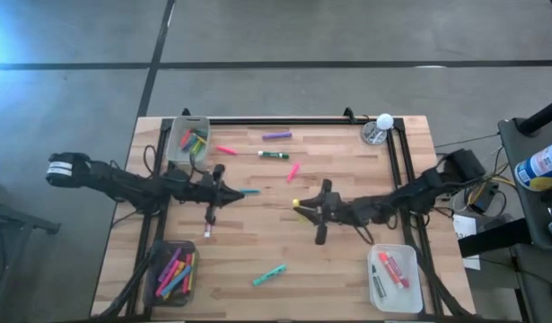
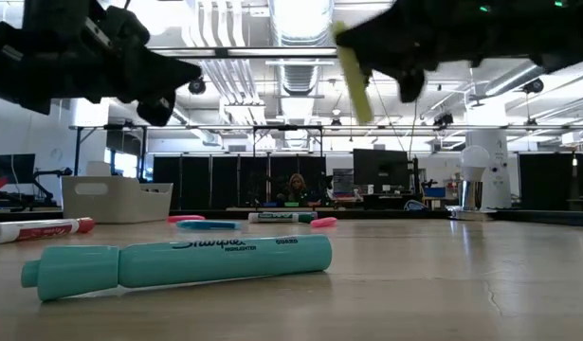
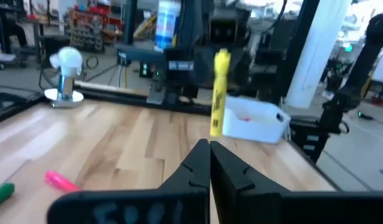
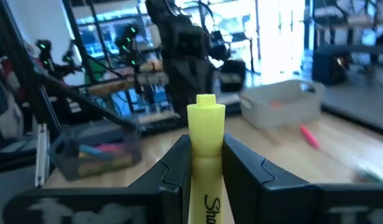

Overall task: Pick & Place Markers
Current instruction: Put the left yellow highlighter pen into the black bin

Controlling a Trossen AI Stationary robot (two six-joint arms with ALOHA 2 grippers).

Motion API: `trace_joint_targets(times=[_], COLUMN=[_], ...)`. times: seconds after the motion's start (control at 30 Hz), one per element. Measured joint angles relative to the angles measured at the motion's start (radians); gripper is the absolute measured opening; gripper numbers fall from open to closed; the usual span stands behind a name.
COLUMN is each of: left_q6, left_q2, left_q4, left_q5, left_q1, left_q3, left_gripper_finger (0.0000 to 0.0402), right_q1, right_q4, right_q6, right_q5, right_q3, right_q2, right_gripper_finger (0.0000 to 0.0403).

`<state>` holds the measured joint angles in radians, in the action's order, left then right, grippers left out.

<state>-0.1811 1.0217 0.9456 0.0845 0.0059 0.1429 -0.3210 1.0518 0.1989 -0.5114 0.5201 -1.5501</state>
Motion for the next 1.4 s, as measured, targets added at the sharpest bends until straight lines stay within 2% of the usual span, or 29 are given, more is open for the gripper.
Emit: trace_joint_targets(times=[0.33, 0.53, 0.97, 1.07, 1.23, 1.4], left_q6=[0.059, 0.082, 0.119, 0.134, 0.136, 0.127], left_q2=[0.219, 0.325, 0.456, 0.468, 0.444, 0.376], left_q4=[-0.002, -0.005, -0.007, -0.003, -0.023, -0.138], left_q5=[-0.031, -0.042, -0.065, -0.069, -0.114, -0.147], left_q1=[-0.089, -0.122, -0.138, -0.139, -0.139, -0.139], left_q3=[0.181, 0.287, 0.442, 0.457, 0.441, 0.439], left_gripper_finger=[0.0096, 0.012, 0.0121, 0.0107, 0.0054, 0.0054], right_q1=[0.07, 0.073, 0.074, 0.072, 0.073, 0.07], right_q4=[0.039, 0.041, 0.06, 0.055, 0.032, 0.024], right_q6=[-0.118, -0.141, -0.161, -0.163, -0.146, -0.147], right_q5=[0.105, 0.153, 0.151, 0.153, 0.144, 0.086], right_q3=[0.206, 0.28, 0.287, 0.286, 0.282, 0.278], right_q2=[-0.14, -0.172, -0.165, -0.164, -0.164, -0.16], right_gripper_finger=[0.0066, 0.0066, 0.0066, 0.0069, 0.0098, 0.0137])
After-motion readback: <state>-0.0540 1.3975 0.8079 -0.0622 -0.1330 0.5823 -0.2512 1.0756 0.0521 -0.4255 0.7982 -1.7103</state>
